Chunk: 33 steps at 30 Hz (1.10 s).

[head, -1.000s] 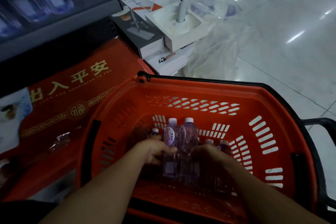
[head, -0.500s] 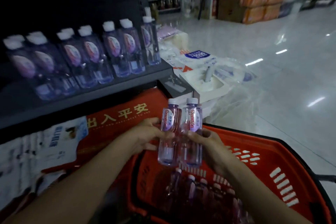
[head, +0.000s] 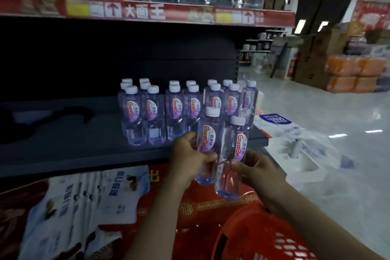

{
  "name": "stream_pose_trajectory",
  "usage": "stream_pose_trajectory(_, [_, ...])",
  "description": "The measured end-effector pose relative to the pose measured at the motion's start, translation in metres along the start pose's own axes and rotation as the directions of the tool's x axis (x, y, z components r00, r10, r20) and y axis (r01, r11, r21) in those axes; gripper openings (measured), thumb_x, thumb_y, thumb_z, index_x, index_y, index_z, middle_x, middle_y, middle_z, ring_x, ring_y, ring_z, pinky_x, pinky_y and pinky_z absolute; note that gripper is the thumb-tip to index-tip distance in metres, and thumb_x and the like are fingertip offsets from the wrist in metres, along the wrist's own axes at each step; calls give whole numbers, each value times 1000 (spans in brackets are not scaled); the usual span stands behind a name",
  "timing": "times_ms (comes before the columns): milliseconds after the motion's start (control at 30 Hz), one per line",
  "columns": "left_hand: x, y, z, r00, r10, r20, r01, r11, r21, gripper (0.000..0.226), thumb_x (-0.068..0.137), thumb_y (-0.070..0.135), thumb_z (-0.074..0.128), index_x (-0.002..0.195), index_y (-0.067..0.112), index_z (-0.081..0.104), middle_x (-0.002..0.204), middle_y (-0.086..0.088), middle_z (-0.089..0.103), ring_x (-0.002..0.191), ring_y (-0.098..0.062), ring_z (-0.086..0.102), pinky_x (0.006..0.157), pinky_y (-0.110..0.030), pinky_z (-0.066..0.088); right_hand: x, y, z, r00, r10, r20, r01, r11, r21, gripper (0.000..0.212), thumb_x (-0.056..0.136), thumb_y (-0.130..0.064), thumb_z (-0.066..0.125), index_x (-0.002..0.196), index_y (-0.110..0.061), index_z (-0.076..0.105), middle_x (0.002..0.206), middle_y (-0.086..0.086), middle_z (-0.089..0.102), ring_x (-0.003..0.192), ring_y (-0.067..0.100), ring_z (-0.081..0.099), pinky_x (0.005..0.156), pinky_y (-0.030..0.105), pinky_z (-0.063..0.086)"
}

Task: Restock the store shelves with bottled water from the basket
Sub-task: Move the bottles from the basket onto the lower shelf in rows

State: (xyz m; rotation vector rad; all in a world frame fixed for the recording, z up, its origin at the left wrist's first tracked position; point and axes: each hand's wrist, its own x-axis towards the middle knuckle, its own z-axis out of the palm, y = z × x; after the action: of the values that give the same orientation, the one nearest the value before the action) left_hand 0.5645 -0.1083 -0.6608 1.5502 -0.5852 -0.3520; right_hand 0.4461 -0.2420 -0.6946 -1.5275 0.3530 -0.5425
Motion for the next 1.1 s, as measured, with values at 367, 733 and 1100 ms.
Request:
stream_pose_trajectory(367, [51,-8,-38,919,118,-375,-124,992,9,42,70,1,82,95,28,62,87,17,63,86,-9,64,68,-20,49,82,-17,69,982,-185,-41,183,982,-48,30,95,-5,59,118,-25,61,112,-5,70,108,14,65,88,30,57])
stream_pose_trajectory(733, [94,-33,-27,859,177,-480,-125,982,139,54,71,14,83,121,23,64,118,3,61,104,-14,63,74,-18,51,124,0,78,966,-247,-71,230,954,-194,44,86,-34,63,130,-30,58,132,1,55,127,18,52,105,48,46])
stream_pose_trajectory(1100, [88,-42,-13,788,313,-530,-110,919,379,67,82,19,76,142,20,47,138,-7,50,132,-23,44,95,-26,41,127,12,79,937,-334,-105,221,796,-563,49,93,-25,64,137,-16,47,129,4,56,116,16,51,93,32,48])
